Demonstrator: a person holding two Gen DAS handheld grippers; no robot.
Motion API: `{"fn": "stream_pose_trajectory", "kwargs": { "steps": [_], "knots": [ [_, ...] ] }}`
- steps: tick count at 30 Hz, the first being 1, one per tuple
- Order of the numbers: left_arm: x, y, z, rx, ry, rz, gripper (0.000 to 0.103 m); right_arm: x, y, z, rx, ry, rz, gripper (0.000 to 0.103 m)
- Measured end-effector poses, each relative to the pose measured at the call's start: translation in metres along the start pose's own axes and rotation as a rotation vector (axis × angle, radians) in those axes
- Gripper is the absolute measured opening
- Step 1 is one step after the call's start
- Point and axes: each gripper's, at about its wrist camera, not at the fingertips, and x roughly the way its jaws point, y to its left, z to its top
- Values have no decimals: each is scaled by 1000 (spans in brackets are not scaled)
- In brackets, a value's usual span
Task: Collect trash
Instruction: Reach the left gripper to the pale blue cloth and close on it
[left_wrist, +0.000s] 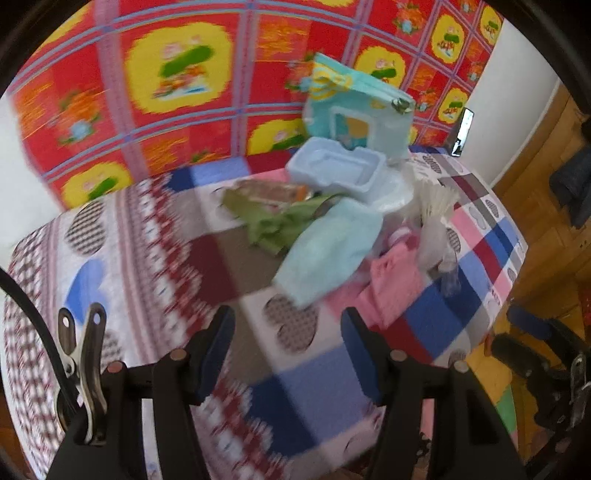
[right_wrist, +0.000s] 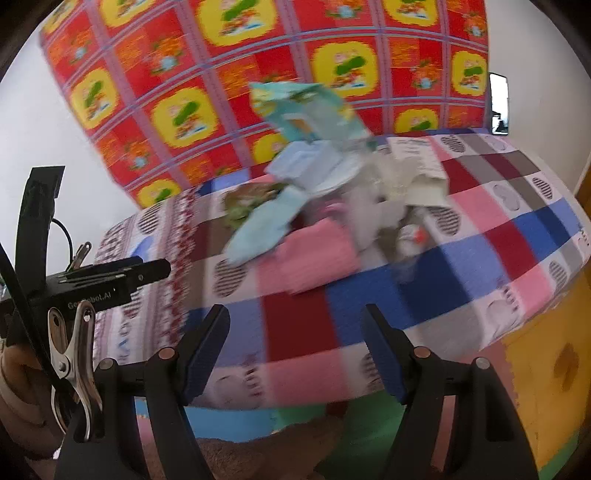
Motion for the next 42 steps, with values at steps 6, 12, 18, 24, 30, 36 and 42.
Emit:
{"fn": "stream_pose_trajectory", "kwargs": {
  "steps": [6,12,18,24,30,36,42],
  "knots": [
    [42,-28,35,40,55,-37,63,14,-37,33,2,22,-29,75],
    [76,-44,53,72,124,-43,63,26,-63,56,9,28,-31,75],
    [97,-56,58,89,155,3,63,35,-86,70,26,50,-26,75],
    [108,-55,61,45,147,71,63,48,-111,87,19,83,-6,75],
    [116,-50,63,-13,139,126,62,59,-127,102,-21,101,27,75],
    [123,-51,63,-39,136,170,57,67,-147,112,-33,113,43,75],
    [119,-47,63,-82,115,184,36,75,-168,114,-37,129,45,75]
  ]
}}
